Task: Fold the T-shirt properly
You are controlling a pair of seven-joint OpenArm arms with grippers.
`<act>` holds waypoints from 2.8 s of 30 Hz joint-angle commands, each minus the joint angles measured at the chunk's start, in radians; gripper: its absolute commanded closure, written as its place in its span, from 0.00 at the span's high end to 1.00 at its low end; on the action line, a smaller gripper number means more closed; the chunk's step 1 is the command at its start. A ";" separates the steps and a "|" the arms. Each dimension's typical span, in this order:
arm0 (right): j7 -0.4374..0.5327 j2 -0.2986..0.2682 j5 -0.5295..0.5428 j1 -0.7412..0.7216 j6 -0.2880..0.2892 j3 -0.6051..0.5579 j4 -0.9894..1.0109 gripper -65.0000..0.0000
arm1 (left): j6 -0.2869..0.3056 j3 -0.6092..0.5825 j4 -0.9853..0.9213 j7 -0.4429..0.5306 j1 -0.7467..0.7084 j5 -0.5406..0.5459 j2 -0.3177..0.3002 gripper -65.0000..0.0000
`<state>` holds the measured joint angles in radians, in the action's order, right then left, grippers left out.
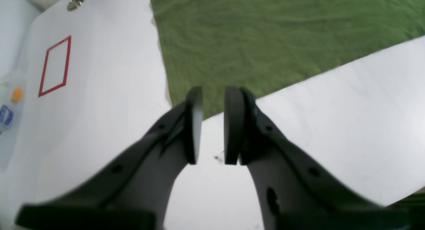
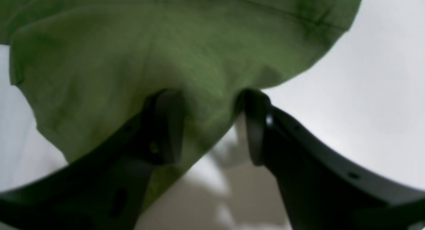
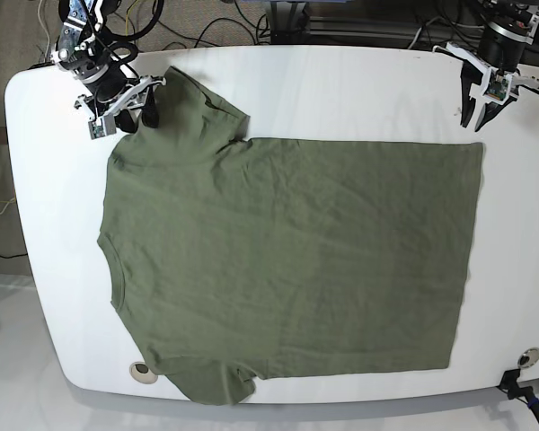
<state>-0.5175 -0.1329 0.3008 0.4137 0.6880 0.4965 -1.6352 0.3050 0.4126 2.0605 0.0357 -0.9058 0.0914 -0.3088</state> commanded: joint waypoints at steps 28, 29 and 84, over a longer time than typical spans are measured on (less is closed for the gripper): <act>-0.049 0.007 0.040 0.003 0.010 -0.008 0.040 0.00 | -0.011 0.058 -0.141 -0.050 0.140 0.250 -0.059 0.20; -0.047 0.009 0.045 0.003 0.010 -0.007 0.038 0.00 | -0.006 0.080 -0.142 -0.072 0.146 0.257 -0.059 0.24; -0.089 -0.005 0.076 -0.010 0.009 -0.047 0.004 0.00 | 0.256 0.164 -0.659 -0.710 0.634 0.656 0.004 0.36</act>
<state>-0.5873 -0.1299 0.3935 0.3973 0.6991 0.4477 -1.6222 0.5579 0.5720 1.3663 -0.6697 -0.2779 0.7414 -0.2855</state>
